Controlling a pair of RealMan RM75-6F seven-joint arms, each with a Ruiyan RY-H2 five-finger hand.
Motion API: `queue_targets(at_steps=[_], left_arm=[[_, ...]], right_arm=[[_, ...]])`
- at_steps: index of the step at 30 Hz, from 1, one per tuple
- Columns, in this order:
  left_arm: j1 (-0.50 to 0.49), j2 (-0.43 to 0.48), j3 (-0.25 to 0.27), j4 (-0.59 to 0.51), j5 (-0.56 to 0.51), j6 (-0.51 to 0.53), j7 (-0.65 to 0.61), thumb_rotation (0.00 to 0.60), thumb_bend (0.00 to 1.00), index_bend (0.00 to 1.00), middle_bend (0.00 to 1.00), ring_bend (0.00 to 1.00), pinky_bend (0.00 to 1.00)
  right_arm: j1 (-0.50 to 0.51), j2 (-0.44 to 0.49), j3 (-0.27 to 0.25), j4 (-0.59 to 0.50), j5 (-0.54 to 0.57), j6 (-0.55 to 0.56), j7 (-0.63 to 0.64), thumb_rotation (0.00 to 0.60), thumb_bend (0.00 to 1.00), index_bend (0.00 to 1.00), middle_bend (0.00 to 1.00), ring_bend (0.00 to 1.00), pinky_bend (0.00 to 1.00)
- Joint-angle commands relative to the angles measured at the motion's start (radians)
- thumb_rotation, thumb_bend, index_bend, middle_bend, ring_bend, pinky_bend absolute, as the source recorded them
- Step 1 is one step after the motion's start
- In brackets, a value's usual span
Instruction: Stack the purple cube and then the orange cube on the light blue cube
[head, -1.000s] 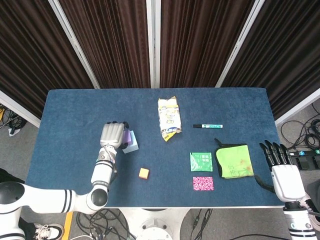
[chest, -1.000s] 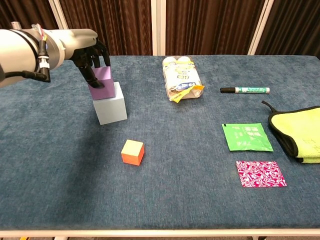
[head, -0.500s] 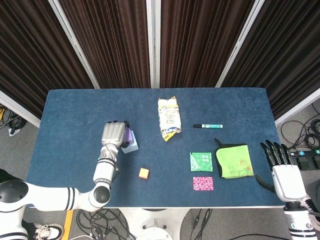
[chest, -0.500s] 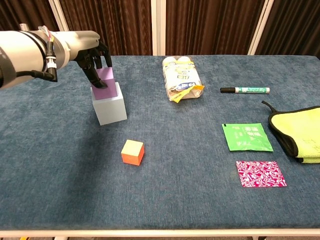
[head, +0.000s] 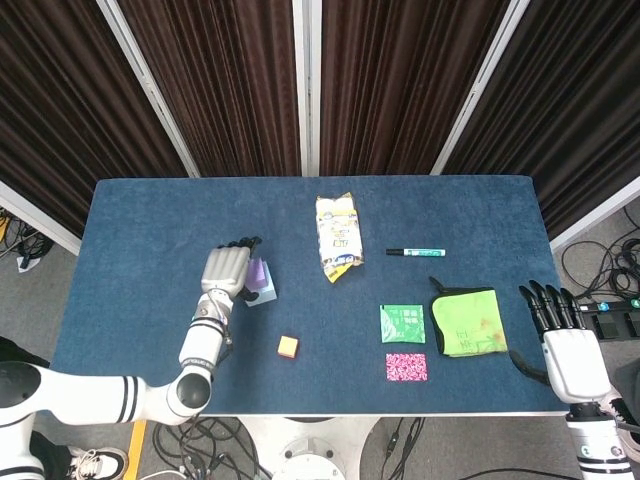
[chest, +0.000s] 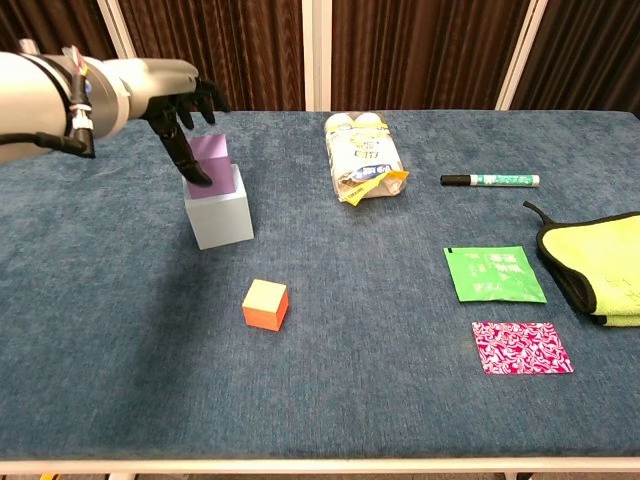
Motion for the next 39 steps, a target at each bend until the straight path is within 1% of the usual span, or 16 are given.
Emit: queue_targets(at_steps=[1,4,7,9,11,14,16,17,20,23,26,29,30,33,35,39], left_arm=[[0.017,0.029,-0.005,-0.034,0.030,0.030,-0.029,0.600,0.18,0.18,0.25,0.20,0.26],[0.060,0.065,0.015,-0.089,0.128,0.102,-0.075,0.600,0.18,0.18,0.24,0.20,0.26],[0.122,0.101,0.059,-0.150,0.280,0.186,-0.144,0.600,0.18,0.19,0.25,0.20,0.26],[0.167,0.146,0.092,-0.211,0.366,0.217,-0.183,0.600,0.18,0.21,0.25,0.20,0.26],[0.209,0.192,0.128,-0.261,0.450,0.244,-0.214,0.600,0.18,0.26,0.29,0.22,0.28],[0.291,0.260,0.218,-0.306,0.618,0.290,-0.278,0.600,0.18,0.31,0.38,0.27,0.33],[0.349,0.306,0.298,-0.310,0.728,0.294,-0.334,0.600,0.18,0.36,0.42,0.30,0.37],[0.381,0.328,0.341,-0.301,0.781,0.295,-0.368,0.600,0.18,0.37,0.43,0.31,0.38],[0.431,0.371,0.428,-0.243,0.899,0.263,-0.456,0.600,0.18,0.40,0.45,0.32,0.39],[0.451,0.405,0.510,-0.116,1.067,0.199,-0.596,0.600,0.18,0.40,0.45,0.33,0.39],[0.448,0.425,0.561,-0.020,1.197,0.145,-0.738,0.600,0.18,0.40,0.45,0.33,0.39],[0.435,0.426,0.607,0.070,1.335,0.111,-0.825,0.600,0.19,0.42,0.48,0.36,0.45],[0.433,0.419,0.619,0.098,1.377,0.110,-0.837,0.600,0.19,0.43,0.50,0.38,0.48],[0.433,0.376,0.644,0.178,1.487,0.110,-0.839,0.600,0.20,0.47,0.53,0.40,0.50],[0.435,0.338,0.641,0.212,1.521,0.106,-0.831,0.600,0.20,0.47,0.54,0.41,0.51],[0.428,0.278,0.610,0.218,1.526,0.074,-0.818,0.600,0.20,0.47,0.54,0.41,0.51]], right_arm=[[0.000,0.001,-0.001,-0.001,-0.001,0.000,0.001,0.600,0.13,0.02,0.04,0.00,0.00],[0.000,0.004,0.000,-0.001,-0.002,0.002,0.006,0.600,0.13,0.02,0.04,0.00,0.00],[0.001,0.004,0.002,-0.001,0.003,0.000,0.008,0.600,0.13,0.02,0.04,0.00,0.00],[0.002,0.004,0.002,-0.002,0.005,-0.003,0.005,0.600,0.13,0.02,0.04,0.00,0.00],[0.002,0.003,0.002,-0.003,0.004,-0.002,0.003,0.600,0.13,0.02,0.04,0.00,0.00],[0.001,0.001,0.001,-0.003,0.001,0.001,-0.001,0.600,0.13,0.02,0.04,0.00,0.00],[0.001,0.000,0.000,-0.002,0.003,-0.002,-0.002,0.600,0.13,0.02,0.04,0.00,0.00],[0.002,-0.001,0.000,-0.002,0.004,-0.003,-0.004,0.600,0.13,0.02,0.04,0.00,0.00],[0.003,-0.003,0.000,-0.001,0.005,-0.007,-0.009,0.600,0.13,0.02,0.04,0.00,0.00],[0.005,-0.009,-0.002,0.001,0.007,-0.011,-0.019,0.600,0.13,0.02,0.04,0.00,0.00],[0.006,-0.015,-0.002,0.003,0.009,-0.013,-0.028,0.600,0.13,0.02,0.04,0.00,0.00],[0.008,-0.019,-0.001,0.004,0.016,-0.019,-0.034,0.600,0.13,0.02,0.04,0.00,0.00],[0.009,-0.019,-0.001,0.004,0.017,-0.021,-0.035,0.600,0.13,0.02,0.04,0.00,0.00],[0.011,-0.016,-0.005,0.004,0.015,-0.028,-0.038,0.600,0.13,0.02,0.04,0.00,0.00],[0.011,-0.014,-0.006,0.003,0.014,-0.028,-0.038,0.600,0.13,0.02,0.04,0.00,0.00],[0.009,-0.015,-0.005,0.005,0.014,-0.023,-0.035,0.600,0.13,0.02,0.04,0.00,0.00]])
